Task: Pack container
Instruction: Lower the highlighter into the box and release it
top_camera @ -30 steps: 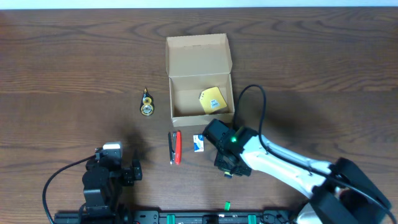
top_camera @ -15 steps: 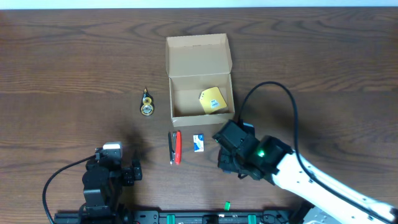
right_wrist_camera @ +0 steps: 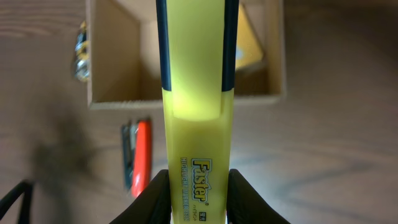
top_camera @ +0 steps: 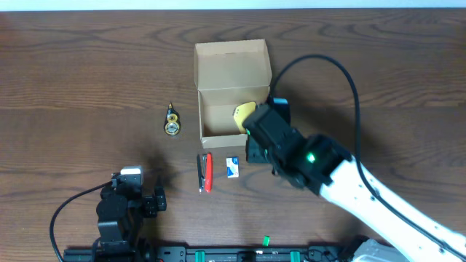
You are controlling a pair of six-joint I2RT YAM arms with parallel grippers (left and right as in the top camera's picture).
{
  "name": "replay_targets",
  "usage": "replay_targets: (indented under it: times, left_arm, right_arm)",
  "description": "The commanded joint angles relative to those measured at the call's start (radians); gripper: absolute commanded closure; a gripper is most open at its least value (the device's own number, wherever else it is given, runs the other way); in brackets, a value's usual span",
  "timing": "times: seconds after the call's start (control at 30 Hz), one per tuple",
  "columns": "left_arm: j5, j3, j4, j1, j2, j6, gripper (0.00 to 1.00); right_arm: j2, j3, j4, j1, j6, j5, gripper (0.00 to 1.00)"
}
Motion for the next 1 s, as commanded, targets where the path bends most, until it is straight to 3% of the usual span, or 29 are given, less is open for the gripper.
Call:
replay_targets:
  times: [0.0,0.23,0.97]
  left_arm:
    - [-0.015,-0.010,-0.004,0.008,-0.006,-0.003,0.05]
    - [-0.014,-0.010,-0.004,0.008,-0.006,-0.003,0.05]
    - [-0.015,-0.010,-0.004,0.008,-0.006,-0.003,0.05]
  right_arm:
    - [0.089,0.072,0.002,-0.047,-0.112,0.038,0.74]
    - [0.250,0.184,0.019,-0.108,-0.199,0.038,0.74]
    - [0.424,0.185,0.111,-0.133,-0.238,0.053,0.74]
